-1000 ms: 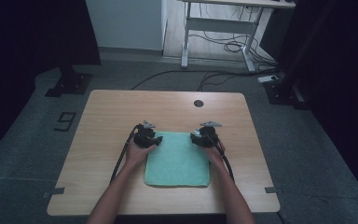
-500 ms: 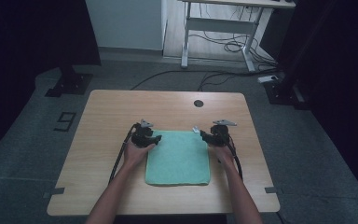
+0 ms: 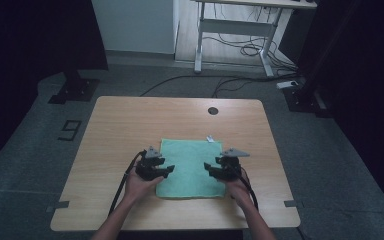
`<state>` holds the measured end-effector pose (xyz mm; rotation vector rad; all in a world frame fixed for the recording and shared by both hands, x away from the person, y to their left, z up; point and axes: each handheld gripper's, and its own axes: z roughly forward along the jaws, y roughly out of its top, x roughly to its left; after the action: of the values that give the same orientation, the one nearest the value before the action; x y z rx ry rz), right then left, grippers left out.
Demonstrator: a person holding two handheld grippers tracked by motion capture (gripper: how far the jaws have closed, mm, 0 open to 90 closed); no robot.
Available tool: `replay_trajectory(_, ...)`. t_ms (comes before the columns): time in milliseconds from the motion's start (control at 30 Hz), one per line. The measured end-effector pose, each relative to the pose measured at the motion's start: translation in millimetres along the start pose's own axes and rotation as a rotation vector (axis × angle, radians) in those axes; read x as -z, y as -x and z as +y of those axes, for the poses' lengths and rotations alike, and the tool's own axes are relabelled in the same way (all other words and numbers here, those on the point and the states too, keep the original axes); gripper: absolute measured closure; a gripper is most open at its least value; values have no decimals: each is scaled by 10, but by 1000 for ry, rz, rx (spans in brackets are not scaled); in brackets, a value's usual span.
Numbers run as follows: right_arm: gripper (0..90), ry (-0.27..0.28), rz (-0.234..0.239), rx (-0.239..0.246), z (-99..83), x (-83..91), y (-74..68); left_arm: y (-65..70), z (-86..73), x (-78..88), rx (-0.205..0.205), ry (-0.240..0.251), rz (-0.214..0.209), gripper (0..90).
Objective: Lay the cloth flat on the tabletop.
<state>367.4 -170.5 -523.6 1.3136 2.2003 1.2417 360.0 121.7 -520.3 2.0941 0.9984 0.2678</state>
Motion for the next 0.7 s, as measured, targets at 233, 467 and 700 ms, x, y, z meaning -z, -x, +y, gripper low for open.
replay_trajectory(233,367,-75,-7,71,-355,33,-265,158,-155,-47,-43,-49,5,466)
replay_trajectory(467,399,-45,-56,73,-493,127,-130,147,-223,-79,-30,-75,42,462)
replay_trajectory(700,437,-35,-78,54,-536,291,4,163,-240,-46,-17,-62,24,442)
